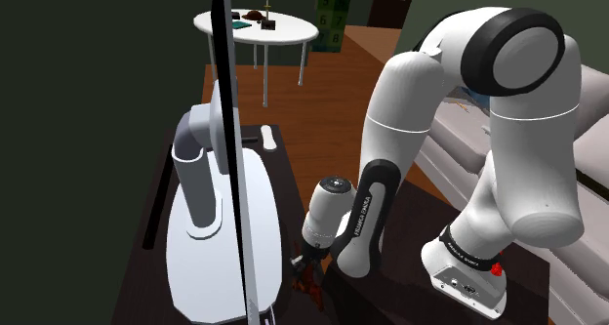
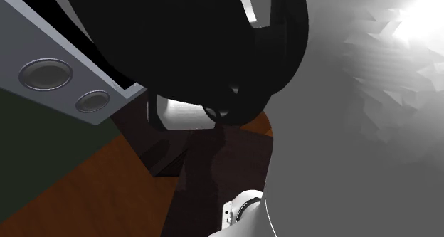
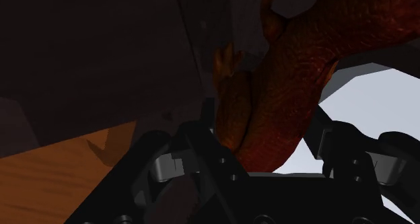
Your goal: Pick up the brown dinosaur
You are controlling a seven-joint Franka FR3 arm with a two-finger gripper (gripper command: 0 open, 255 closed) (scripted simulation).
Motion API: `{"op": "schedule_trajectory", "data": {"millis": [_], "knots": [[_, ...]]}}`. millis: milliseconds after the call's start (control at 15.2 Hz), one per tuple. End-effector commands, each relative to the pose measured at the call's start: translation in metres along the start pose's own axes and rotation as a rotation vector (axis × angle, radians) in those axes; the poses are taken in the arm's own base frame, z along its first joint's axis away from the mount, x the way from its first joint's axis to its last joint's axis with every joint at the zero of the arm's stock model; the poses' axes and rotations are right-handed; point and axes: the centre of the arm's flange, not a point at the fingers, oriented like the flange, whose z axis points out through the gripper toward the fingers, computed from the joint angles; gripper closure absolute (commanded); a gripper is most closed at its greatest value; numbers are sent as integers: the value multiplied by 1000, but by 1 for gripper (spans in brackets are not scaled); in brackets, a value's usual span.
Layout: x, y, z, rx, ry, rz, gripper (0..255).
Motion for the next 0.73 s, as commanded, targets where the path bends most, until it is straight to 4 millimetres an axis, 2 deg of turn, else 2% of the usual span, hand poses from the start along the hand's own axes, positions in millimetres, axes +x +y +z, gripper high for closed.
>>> {"op": "schedule_trajectory", "data": {"millis": [0,396,660], "knots": [[-1,0,1,-1,-3,-2,255],[-1,0,0,-1,-3,-2,255],[-2,-3,-21,-1,-3,-2,255]]}}
